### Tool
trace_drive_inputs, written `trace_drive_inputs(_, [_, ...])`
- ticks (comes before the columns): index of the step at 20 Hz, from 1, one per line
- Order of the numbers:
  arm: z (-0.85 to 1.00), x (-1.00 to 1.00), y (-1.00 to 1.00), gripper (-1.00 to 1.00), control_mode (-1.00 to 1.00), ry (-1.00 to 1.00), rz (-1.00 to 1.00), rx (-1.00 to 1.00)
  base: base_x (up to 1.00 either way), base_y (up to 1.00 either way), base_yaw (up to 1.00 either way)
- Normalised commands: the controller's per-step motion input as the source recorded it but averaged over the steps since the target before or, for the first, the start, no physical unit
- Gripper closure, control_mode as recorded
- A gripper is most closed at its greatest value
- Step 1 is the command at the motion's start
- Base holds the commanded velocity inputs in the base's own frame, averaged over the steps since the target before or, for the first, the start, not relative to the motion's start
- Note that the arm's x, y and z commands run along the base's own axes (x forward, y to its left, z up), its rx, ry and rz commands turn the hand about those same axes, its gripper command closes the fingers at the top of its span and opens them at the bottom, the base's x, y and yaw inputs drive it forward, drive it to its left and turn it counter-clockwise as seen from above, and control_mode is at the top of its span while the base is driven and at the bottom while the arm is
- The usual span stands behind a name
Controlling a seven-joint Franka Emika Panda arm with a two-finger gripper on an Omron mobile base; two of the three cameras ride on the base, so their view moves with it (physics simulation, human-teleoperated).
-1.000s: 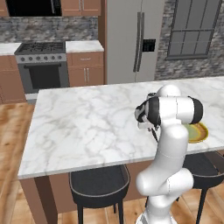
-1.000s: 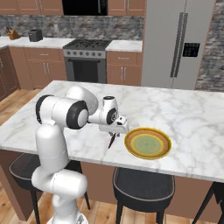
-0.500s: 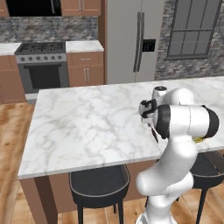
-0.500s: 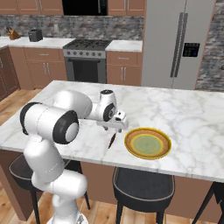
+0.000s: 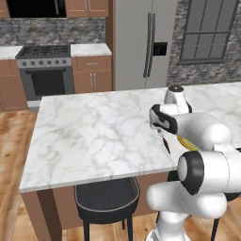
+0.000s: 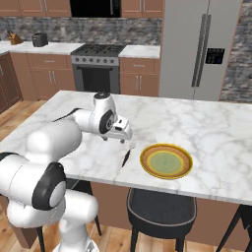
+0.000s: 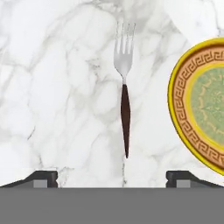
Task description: Take the fork and place it on the left side of the plate. Then take the spoon and place it on the right side of the plate. Make sure they're directly next to the plate.
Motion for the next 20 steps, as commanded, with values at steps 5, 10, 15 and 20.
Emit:
trace_drive_inputs(5, [0.58, -0.95, 0.62, -1.00, -1.00, -0.08, 0.05, 0.00, 0.00, 0.00, 0.00])
trace_drive_inputs(10, [0.64, -0.88, 0.33, -1.00, -1.00, -0.12, 0.05, 0.00, 0.00, 0.00, 0.00])
trace_drive_inputs(15, [0.58, -0.64, 0.04, -1.00, -1.00, -0.17, 0.05, 0.00, 0.00, 0.00, 0.00])
trace_drive_inputs(20, [0.15, -0.60, 0.00, -1.00, -1.00, -0.18, 0.03, 0.00, 0.00, 0.00, 0.00])
